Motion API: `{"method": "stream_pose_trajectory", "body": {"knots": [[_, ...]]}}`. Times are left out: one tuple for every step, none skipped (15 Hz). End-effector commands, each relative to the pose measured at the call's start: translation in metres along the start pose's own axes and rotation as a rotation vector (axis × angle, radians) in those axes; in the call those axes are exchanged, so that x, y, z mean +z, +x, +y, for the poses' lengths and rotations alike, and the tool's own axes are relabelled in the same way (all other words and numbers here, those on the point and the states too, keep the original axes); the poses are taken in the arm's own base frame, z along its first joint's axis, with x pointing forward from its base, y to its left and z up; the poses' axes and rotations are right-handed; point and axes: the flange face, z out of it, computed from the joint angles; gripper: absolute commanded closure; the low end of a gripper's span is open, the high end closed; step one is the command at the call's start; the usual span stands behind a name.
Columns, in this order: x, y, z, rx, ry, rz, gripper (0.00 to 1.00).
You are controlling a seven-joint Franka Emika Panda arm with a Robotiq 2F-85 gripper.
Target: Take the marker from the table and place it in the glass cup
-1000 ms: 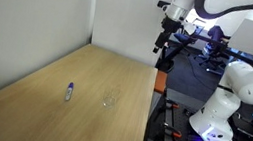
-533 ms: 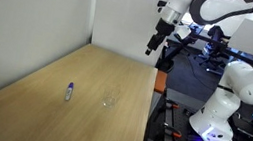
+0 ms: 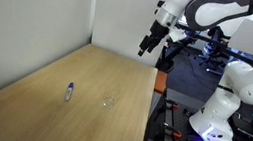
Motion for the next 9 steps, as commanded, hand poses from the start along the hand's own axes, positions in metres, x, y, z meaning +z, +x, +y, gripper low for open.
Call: {"method": "stream_pose_trajectory", "body": {"knots": [[0.006,0.004,-0.014,0.08,0.02,0.028,0.0],[0.007,0.005,-0.017,0.099,0.024,0.03,0.0],[0.009,0.006,-0.02,0.118,0.028,0.031,0.0],[0.011,0.006,-0.023,0.137,0.035,0.029,0.0],[0.013,0.007,-0.027,0.155,0.046,0.026,0.0],[0.015,0.009,-0.03,0.171,0.057,0.019,0.0],[0.017,0.01,-0.033,0.189,0.067,0.017,0.0],[0.02,0.011,-0.036,0.2,0.077,0.013,0.0],[0.022,0.013,-0.04,0.207,0.084,0.012,0.0]]}}
